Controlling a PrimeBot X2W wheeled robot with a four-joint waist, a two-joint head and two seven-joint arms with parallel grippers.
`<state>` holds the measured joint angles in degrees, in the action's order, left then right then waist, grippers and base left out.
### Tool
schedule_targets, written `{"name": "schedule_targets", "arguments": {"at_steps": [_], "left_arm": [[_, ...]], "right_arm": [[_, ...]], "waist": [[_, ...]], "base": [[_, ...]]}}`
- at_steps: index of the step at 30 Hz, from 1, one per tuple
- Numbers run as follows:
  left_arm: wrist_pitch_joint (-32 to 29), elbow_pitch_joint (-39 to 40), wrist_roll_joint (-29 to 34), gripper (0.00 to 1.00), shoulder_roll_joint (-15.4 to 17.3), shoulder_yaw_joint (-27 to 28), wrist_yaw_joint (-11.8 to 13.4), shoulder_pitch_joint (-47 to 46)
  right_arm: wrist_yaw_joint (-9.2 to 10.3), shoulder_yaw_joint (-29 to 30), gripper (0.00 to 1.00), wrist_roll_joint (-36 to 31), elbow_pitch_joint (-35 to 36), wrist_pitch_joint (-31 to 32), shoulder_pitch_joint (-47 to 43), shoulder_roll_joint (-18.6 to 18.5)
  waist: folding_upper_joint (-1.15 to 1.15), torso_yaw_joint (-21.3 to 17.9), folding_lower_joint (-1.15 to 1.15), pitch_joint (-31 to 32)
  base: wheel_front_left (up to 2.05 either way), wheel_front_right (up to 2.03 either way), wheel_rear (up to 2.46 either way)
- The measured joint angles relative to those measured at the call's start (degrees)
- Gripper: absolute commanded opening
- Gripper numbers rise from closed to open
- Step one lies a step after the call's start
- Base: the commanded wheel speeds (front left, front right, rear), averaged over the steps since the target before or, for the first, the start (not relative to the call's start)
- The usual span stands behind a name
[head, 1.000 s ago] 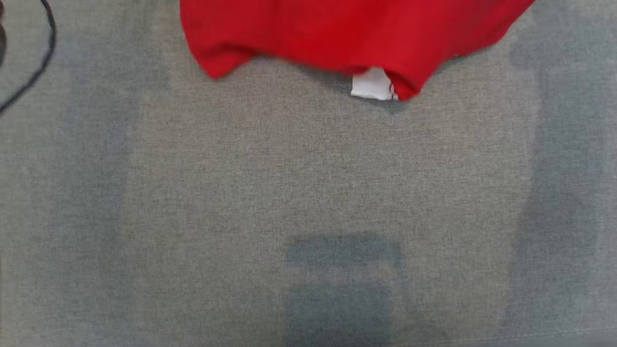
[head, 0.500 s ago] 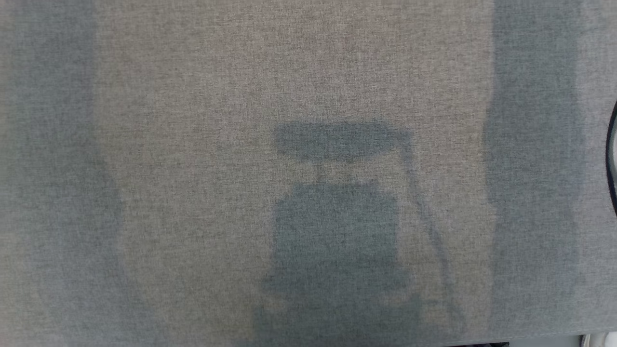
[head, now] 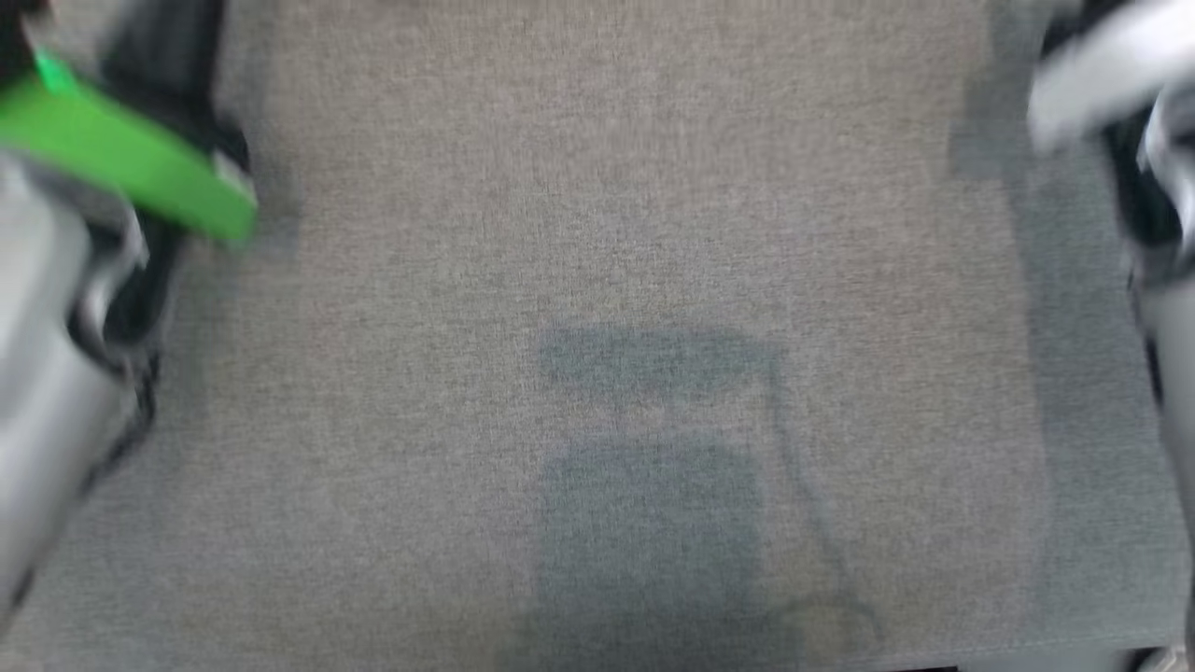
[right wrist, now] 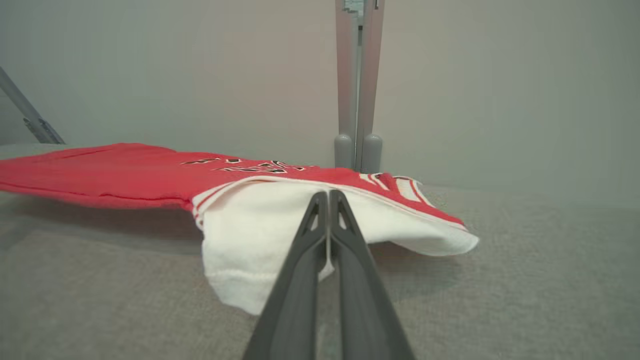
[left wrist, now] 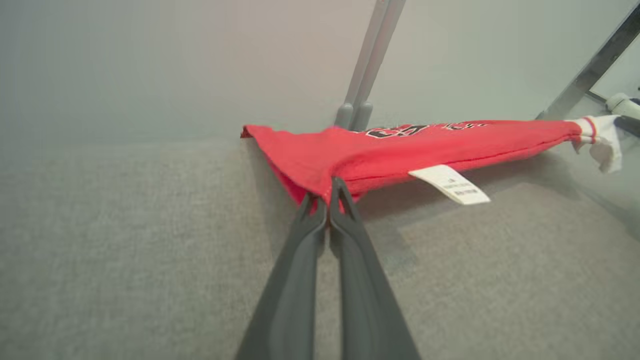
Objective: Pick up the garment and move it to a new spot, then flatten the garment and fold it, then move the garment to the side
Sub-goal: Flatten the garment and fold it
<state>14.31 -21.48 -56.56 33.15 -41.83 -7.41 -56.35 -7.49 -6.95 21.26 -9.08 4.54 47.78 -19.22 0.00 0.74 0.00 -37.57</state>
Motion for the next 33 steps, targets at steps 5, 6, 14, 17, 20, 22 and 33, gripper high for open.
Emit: {"name": "schedule_targets", "arguments": {"at_steps": [5, 6, 14, 17, 20, 22, 33], "left_arm": [[0.6, 7.4, -0.4, 0.0, 4.0, 1.1, 1.1, 16.2], [0.7, 10.7, -0.8, 0.0, 4.3, 2.7, 2.4, 22.8], [0.7, 24.8, 0.4, 0.0, 3.8, 12.2, 9.3, 47.7], [0.7, 28.7, 0.0, 0.0, 3.5, 15.0, 10.5, 55.3], [0.7, 34.0, 0.2, 0.0, 3.4, 18.6, 11.3, 63.1], [0.7, 37.1, 0.7, 0.0, 4.1, 19.9, 11.8, 65.5], [-7.7, 44.4, -1.2, 0.0, 8.2, 22.1, 11.8, 55.2]], "right_arm": [[-0.04, 2.1, 0.0, 1.8, 15.7, 5.7, -22.1, -0.5], [-0.04, 3.6, 0.0, 1.9, 20.8, 7.6, -30.1, 1.1], [-0.02, 3.5, 0.0, 0.7, 35.8, 15.5, -54.6, 5.3], [0.01, 3.6, 0.0, 0.7, 38.6, 17.2, -59.6, 6.4], [0.01, 4.4, 0.0, 0.9, 42.4, 19.0, -64.1, 7.2], [0.01, 4.8, 0.0, 1.6, 44.4, 20.4, -64.1, 7.3], [0.01, 3.8, 0.0, 7.9, 40.2, 34.7, -45.1, 3.2]], "waist": [[0.0, -0.2, -0.01, 5.2], [0.0, -0.3, -0.01, 7.2], [0.0, -1.6, -0.01, 13.4], [0.0, -2.4, -0.01, 14.1], [0.0, -3.5, -0.01, 14.7], [0.0, -4.1, -0.01, 14.8], [0.0, -4.1, -0.01, 11.4]], "base": [[0.0, 0.0, 0.0], [0.0, 0.0, 0.0], [0.0, 0.0, 0.0], [0.0, 0.0, 0.0], [0.0, 0.0, 0.0], [0.0, 0.0, 0.0], [0.0, 0.0, 0.0]]}}
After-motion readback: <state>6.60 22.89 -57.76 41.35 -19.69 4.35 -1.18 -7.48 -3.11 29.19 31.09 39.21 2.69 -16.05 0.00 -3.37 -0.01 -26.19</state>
